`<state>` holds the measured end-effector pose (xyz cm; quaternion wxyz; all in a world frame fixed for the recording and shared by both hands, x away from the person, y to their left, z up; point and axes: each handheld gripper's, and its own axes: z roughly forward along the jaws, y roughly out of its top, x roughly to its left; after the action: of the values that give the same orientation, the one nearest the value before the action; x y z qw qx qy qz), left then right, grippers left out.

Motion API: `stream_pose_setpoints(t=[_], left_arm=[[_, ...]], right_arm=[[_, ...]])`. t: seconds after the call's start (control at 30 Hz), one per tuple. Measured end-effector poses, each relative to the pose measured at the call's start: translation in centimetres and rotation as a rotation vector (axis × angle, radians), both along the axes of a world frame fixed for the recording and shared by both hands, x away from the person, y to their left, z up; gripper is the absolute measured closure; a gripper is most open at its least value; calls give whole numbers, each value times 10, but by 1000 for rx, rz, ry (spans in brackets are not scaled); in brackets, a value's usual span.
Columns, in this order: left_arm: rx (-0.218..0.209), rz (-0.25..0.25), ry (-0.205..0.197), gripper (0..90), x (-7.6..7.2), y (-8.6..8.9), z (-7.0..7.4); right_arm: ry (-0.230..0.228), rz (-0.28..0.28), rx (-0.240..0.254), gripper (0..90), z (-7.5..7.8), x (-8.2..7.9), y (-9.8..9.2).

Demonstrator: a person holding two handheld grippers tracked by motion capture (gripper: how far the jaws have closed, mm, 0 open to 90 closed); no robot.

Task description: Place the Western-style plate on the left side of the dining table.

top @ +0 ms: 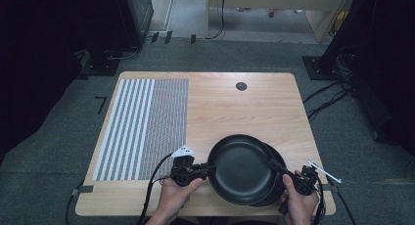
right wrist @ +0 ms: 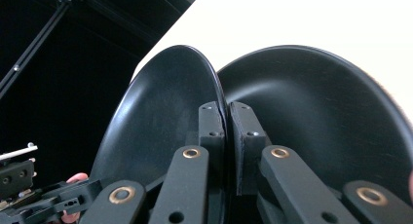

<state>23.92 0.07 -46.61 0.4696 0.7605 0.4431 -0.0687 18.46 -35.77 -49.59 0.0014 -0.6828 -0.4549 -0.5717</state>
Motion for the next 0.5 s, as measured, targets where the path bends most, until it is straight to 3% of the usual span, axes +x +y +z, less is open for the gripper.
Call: stream_pose_setpoints(t=[0.27,0.5], left_arm=[[-9,30,-5,703,1,21,15],[-38,80,14,708,7,53,24]], right_arm=[[-10,12,6,852,13,9,19],[-23,54,-31,853,32,28,47]])
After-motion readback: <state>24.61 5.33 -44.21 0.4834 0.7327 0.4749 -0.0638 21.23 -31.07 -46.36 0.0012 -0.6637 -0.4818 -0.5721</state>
